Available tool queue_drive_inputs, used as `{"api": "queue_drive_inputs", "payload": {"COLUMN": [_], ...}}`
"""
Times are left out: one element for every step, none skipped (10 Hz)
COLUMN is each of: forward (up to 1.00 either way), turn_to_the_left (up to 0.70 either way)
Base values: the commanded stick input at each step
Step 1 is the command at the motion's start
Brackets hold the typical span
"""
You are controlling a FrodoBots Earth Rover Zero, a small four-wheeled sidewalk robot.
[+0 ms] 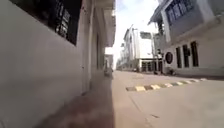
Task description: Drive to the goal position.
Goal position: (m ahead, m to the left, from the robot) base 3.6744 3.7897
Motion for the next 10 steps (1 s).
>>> {"api": "queue_drive_inputs", "payload": {"forward": [1.0, 1.0, 1.0, 1.0, 1.0, 1.0, 1.0, 1.0, 1.0, 1.0], "turn_to_the_left": [0.0, 0.0, 0.0, 0.0, 0.0, 0.0, 0.0, 0.0, 0.0, 0.0]}}
